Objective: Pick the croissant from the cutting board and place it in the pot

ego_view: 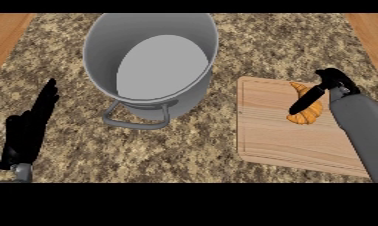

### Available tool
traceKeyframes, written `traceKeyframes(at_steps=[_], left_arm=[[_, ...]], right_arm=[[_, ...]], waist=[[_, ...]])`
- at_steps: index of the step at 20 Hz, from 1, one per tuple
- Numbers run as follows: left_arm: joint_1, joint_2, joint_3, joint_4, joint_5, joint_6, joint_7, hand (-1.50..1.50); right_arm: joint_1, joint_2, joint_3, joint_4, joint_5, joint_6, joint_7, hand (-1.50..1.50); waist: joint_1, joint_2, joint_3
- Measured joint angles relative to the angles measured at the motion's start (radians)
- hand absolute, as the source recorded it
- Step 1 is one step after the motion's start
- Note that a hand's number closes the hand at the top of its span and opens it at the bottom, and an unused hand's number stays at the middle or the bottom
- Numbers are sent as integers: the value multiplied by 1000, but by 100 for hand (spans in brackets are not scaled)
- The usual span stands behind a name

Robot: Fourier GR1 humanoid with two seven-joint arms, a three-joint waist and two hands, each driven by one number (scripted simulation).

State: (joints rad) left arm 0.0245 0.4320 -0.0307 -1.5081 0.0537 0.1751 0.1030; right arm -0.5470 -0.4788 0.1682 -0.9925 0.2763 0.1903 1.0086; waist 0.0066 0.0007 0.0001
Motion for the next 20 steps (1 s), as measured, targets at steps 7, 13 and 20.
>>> traceKeyframes(at_steps=[7,13,20], left_arm=[[-12,-37,21,-2,-42,-18,15,0],[-6,-51,55,-8,-54,-53,18,0],[-1,-67,87,-46,-76,-78,49,0]], right_arm=[[-6,28,-42,90,56,11,-41,-150],[-20,43,-56,122,102,44,-99,150],[-23,61,-76,167,173,32,-185,150]], waist=[[-1,0,0],[-1,-2,-3],[0,-5,-6]])
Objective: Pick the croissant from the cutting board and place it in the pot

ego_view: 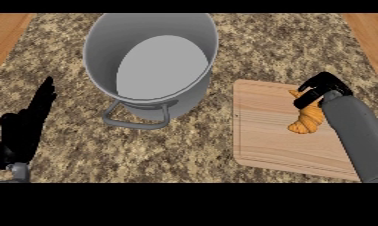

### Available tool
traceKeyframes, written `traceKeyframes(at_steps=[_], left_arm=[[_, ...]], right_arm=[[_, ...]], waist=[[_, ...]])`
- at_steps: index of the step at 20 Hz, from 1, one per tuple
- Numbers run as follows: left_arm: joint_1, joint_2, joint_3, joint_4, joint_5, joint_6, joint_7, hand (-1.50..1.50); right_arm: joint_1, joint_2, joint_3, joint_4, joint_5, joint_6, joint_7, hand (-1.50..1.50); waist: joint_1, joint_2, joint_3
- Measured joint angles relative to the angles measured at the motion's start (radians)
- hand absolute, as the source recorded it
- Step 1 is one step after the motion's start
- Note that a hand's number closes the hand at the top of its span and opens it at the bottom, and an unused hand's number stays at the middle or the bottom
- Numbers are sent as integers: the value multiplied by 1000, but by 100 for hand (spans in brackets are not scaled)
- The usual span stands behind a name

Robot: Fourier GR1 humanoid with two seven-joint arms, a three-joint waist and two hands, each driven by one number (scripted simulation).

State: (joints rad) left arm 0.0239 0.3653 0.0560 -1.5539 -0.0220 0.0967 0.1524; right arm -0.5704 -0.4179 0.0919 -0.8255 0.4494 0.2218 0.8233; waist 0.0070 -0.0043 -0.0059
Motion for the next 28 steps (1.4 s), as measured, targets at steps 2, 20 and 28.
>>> traceKeyframes(at_steps=[2,20,28], left_arm=[[20,-11,7,1,-9,-5,-21,0],[-104,-26,-55,55,-40,-37,2,0],[-101,-31,-46,75,-44,-30,-6,0]], right_arm=[[10,5,-6,-16,11,3,-1,150],[-413,406,780,-419,140,-93,112,150],[-645,408,856,-523,219,-249,273,150]], waist=[[0,-1,-1],[132,1,2],[95,-3,2]])
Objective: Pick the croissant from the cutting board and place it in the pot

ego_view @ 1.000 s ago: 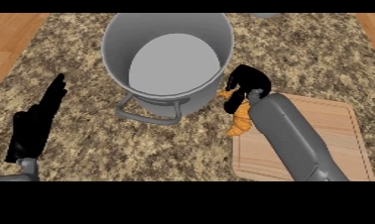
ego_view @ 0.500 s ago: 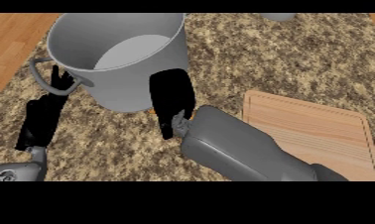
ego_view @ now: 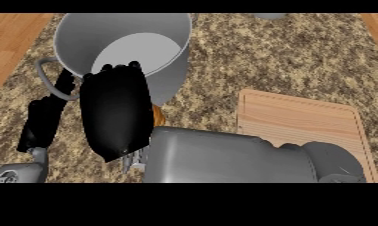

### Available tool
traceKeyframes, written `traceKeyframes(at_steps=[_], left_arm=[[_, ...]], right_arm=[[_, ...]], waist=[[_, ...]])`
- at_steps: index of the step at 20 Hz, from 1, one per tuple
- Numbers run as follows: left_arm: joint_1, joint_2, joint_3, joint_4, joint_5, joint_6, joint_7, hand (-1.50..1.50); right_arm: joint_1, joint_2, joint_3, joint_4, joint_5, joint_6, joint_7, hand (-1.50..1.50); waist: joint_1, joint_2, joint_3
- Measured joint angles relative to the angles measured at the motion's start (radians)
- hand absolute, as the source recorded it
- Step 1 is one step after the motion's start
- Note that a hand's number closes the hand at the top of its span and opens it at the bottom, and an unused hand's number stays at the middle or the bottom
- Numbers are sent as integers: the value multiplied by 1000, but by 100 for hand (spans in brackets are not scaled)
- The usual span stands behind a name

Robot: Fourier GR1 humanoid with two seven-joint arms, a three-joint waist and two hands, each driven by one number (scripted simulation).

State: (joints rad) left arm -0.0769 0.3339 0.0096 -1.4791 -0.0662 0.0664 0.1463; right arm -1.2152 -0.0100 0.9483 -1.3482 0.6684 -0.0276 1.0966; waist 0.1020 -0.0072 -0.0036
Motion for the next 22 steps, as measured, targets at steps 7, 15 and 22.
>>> traceKeyframes(at_steps=[7,15,22], left_arm=[[10,-3,11,-4,4,3,3,0],[44,-8,23,-17,5,5,-21,0],[44,-2,36,-22,3,-2,-28,0]], right_arm=[[-89,-1,-26,16,-3,-119,27,150],[-162,2,-98,179,-30,-268,-42,150],[-207,8,-142,432,-110,-402,-175,150]], waist=[[-19,5,1],[-34,12,1],[-34,19,1]])
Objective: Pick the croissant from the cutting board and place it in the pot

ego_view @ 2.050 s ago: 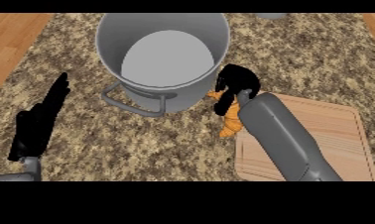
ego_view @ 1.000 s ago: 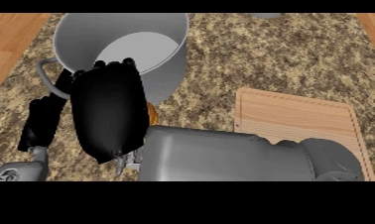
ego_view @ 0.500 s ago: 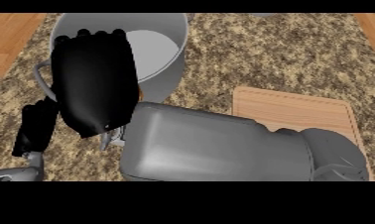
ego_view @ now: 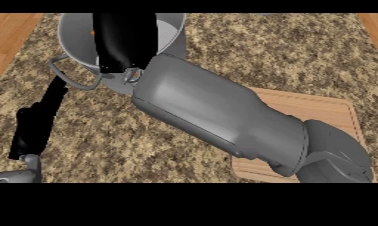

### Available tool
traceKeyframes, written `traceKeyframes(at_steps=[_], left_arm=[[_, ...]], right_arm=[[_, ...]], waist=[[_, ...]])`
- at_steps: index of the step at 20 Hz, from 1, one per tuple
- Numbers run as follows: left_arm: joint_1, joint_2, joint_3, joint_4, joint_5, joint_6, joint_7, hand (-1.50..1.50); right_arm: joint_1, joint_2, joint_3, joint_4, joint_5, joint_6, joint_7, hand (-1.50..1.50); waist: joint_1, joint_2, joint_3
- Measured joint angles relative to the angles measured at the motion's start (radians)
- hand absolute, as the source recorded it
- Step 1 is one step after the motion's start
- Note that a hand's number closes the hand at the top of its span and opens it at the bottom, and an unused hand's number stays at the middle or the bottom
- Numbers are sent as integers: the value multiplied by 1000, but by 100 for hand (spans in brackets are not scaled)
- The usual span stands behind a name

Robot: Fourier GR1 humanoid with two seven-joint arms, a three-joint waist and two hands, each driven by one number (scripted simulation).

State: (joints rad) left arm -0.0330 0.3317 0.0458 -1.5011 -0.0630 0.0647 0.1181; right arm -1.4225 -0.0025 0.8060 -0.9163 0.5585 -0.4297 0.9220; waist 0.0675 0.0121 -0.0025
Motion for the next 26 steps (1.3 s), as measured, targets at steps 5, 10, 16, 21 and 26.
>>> traceKeyframes(at_steps=[5,10,16,21,26], left_arm=[[-22,-2,-3,-1,-3,-6,13,0],[-25,-15,-16,-7,-11,-7,9,0],[-31,-21,-26,-4,-19,-12,0,0],[-56,-21,-31,-13,-15,-24,17,0],[-72,-16,-26,-4,-21,-24,18,0]], right_arm=[[-15,1,-42,179,-71,-56,-151,150],[-22,2,-36,337,-106,-69,-265,150],[-18,2,-80,440,-187,-82,-367,-150],[18,2,-136,467,-281,-102,-455,-150],[20,3,-174,495,-341,-132,-548,-150]], waist=[[9,6,0],[29,15,-1],[52,25,0],[69,31,0],[75,33,0]])
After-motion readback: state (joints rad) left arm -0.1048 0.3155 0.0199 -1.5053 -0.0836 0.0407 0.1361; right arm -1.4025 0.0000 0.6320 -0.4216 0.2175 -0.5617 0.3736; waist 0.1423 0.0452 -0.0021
